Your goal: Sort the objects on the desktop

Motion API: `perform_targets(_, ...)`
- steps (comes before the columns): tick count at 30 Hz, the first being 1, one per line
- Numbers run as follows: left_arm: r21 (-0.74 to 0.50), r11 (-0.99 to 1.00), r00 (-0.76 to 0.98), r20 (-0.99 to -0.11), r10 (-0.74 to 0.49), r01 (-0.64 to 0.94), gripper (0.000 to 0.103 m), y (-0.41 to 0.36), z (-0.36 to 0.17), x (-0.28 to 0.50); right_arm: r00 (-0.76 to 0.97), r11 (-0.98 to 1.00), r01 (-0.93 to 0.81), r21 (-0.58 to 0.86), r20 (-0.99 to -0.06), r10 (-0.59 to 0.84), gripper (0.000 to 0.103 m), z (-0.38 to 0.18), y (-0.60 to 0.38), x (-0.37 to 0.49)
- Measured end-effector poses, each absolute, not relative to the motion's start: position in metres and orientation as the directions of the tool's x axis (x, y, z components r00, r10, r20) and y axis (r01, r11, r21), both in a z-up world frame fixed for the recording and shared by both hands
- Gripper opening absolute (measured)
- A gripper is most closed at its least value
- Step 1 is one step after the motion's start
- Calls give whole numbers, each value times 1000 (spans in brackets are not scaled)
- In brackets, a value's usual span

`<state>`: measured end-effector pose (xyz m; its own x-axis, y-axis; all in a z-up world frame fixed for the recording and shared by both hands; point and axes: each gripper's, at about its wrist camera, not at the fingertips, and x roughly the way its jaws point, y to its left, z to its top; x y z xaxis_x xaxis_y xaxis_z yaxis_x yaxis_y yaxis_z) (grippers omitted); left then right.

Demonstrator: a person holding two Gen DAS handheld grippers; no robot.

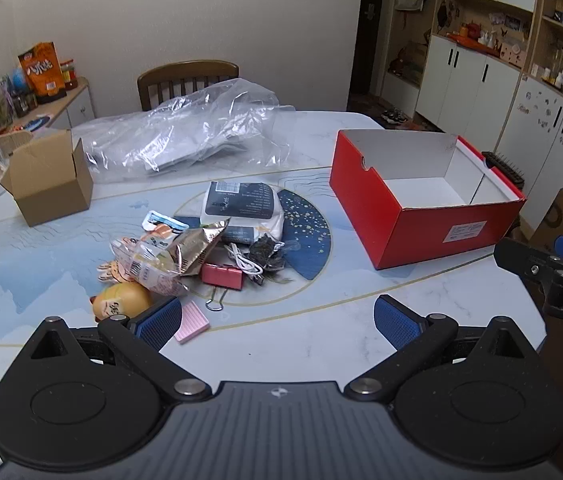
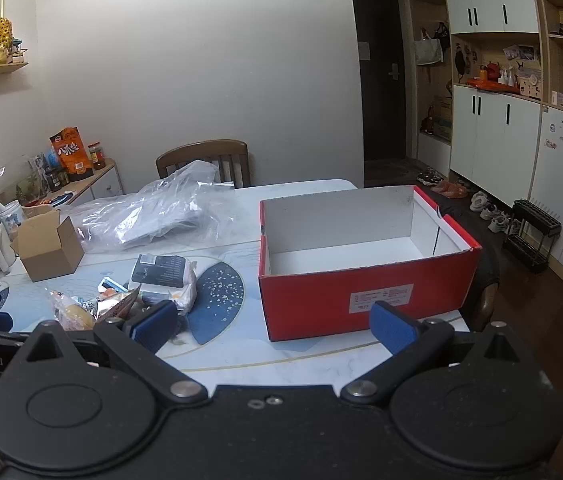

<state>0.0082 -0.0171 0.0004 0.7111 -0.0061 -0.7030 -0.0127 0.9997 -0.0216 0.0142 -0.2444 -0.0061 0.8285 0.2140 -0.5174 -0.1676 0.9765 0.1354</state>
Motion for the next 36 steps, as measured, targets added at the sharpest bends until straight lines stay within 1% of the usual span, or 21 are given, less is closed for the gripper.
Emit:
perform_targets(5,-8,999,705,-709,16,-31,103,-17,0,11,820,971,-198,135,-520,239,103,-6,-242,18)
perform_targets(11,-57,995,696,-718,18,-84,103,-4,-4,15,808,963,-238,129,-524,270,103,-8,-239,24)
perform_targets(17,-68,993,703,-711,22,-101,103,10,-11,21,797,954,-273,120,-527,295,102,-12,-227,33)
perform_targets(22,-48,994,738,-674,38,-95,103,30,-21,23,790,945,-306,115,-523,319,102,-17,-210,42)
perform_targets(27,-31,991,725,-685,71,-126,103,56,-32,30,784,934,-338,117,-514,348,102,-24,-192,53)
perform_targets(30,7,991,722,-684,102,-133,103,68,-39,34,773,930,-349,116,-525,356,102,-32,-178,61)
perform_targets(36,25,992,689,-718,102,-121,103,88,-57,47,756,923,-373,91,-546,360,100,-45,-152,74)
